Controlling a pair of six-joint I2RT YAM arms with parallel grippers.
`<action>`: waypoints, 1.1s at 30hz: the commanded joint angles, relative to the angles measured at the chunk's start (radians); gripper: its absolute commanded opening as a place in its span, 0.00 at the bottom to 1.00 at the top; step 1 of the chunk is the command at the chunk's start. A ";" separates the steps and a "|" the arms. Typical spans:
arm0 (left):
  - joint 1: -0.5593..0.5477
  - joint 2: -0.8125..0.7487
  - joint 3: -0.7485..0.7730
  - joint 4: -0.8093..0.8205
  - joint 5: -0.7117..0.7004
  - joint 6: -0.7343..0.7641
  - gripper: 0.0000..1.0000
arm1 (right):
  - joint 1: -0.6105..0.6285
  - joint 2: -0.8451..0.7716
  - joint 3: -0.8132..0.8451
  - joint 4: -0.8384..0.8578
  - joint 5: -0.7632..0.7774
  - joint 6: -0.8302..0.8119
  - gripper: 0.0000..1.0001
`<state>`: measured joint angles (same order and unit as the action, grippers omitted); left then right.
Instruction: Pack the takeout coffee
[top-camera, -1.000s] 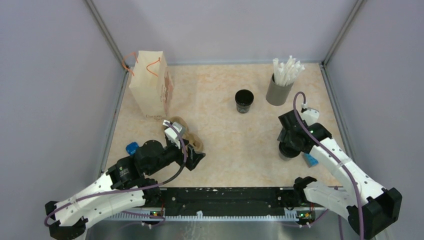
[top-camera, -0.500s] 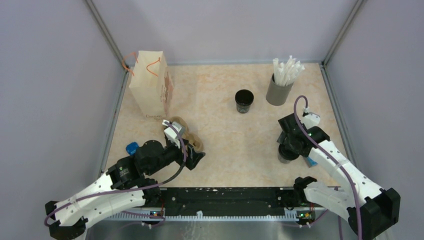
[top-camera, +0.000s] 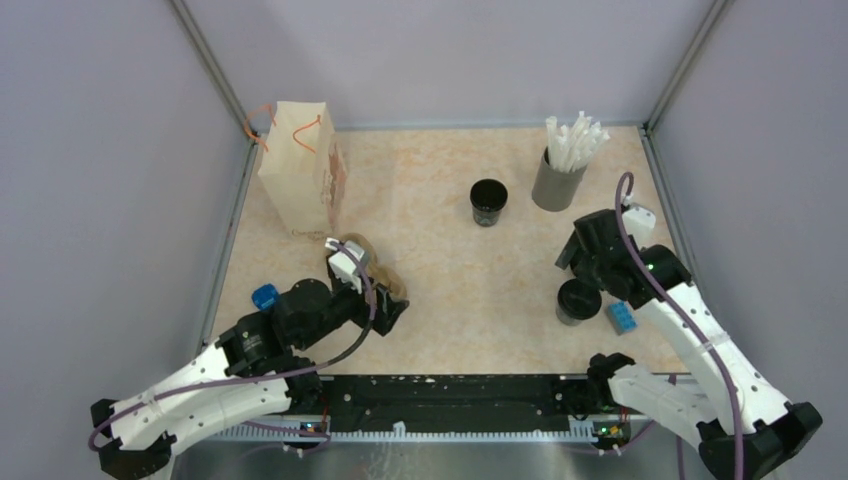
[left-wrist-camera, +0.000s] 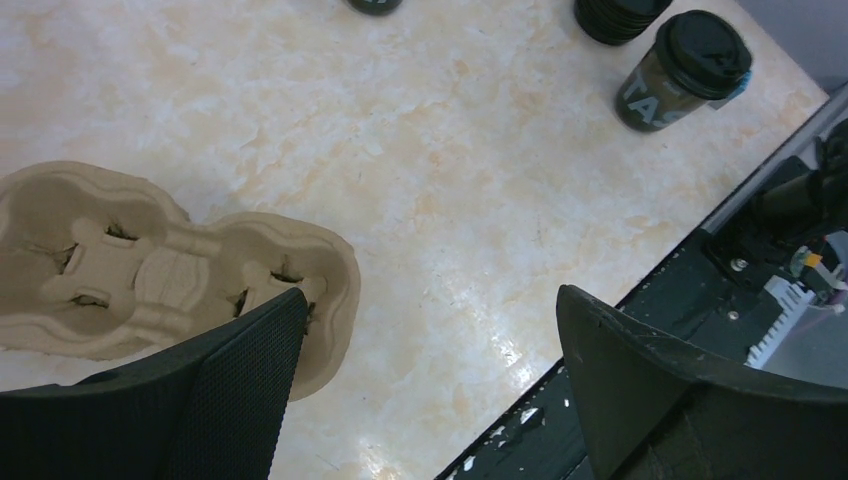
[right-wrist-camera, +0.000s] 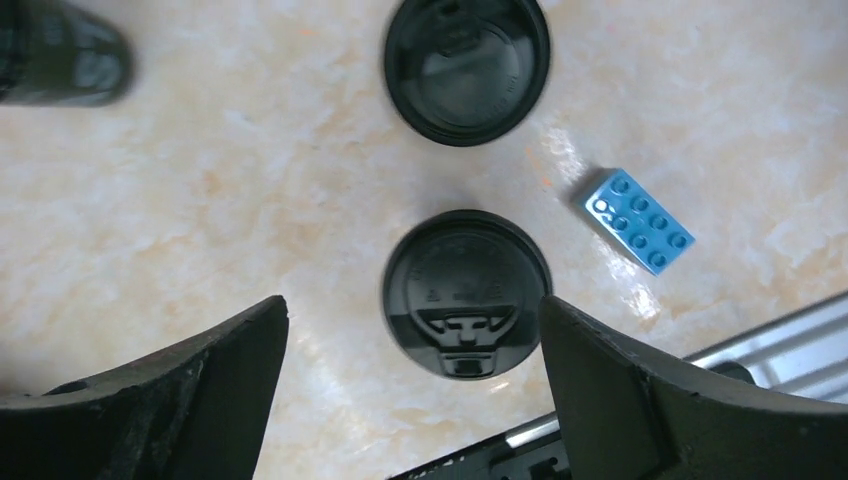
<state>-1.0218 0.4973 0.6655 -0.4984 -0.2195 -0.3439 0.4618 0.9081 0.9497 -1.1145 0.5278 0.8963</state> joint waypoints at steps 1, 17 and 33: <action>-0.004 0.070 0.050 -0.048 -0.127 -0.031 0.99 | -0.007 -0.027 0.131 0.034 -0.170 -0.161 0.90; 0.256 0.374 0.411 -0.006 -0.370 -0.096 0.99 | 0.281 -0.152 -0.094 0.361 -0.400 -0.245 0.83; 0.700 0.775 0.893 -0.006 -0.354 0.327 0.98 | 0.495 -0.040 -0.089 0.533 -0.377 -0.193 0.82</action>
<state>-0.3687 1.2030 1.5017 -0.5377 -0.5961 -0.1734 0.9466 0.8963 0.8062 -0.6468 0.1619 0.6903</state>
